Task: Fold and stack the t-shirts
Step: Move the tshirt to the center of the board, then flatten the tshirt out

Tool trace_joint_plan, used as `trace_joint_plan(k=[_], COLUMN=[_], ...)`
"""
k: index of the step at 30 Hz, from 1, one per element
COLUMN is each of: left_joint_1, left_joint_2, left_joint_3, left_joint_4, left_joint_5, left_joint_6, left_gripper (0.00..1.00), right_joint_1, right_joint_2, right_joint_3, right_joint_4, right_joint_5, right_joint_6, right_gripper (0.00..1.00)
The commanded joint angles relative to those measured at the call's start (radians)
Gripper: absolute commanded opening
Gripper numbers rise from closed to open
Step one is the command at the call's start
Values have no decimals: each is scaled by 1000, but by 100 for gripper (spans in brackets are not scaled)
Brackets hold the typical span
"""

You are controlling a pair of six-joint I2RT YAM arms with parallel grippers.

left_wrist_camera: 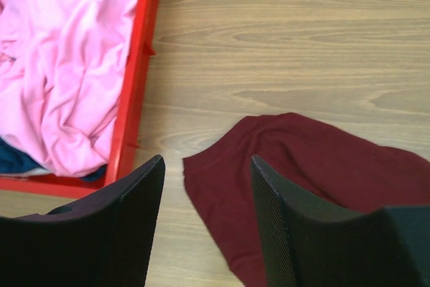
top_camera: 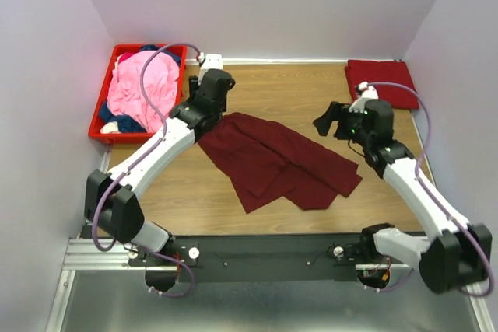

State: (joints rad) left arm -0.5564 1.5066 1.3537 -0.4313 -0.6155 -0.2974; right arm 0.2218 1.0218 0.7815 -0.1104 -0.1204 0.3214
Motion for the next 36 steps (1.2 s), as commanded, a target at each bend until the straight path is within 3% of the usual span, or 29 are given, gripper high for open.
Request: trace_joint_plan(k=[1, 10, 15, 26, 30, 36], left_joint_1=[38, 128, 128, 130, 128, 128], left_joint_2=[-124, -316, -385, -418, -387, -376], left_joint_3=[-96, -364, -500, -476, -458, -485], left_joint_4=[54, 169, 279, 270, 244, 246], left_joint_5=[22, 290, 448, 479, 537, 494], left_joint_6=[29, 44, 32, -48, 3, -8], left_gripper=[61, 61, 64, 76, 75, 72], right_joint_1=[17, 218, 235, 237, 237, 235], right_joint_2=[214, 506, 597, 639, 633, 626], right_joint_3=[71, 165, 214, 283, 269, 265], right_joint_4=[-144, -232, -244, -313, -330, -348], right_joint_5=[-199, 14, 4, 179, 206, 271], right_joint_6=[67, 51, 85, 180, 174, 157], right_gripper=[100, 100, 100, 100, 100, 100])
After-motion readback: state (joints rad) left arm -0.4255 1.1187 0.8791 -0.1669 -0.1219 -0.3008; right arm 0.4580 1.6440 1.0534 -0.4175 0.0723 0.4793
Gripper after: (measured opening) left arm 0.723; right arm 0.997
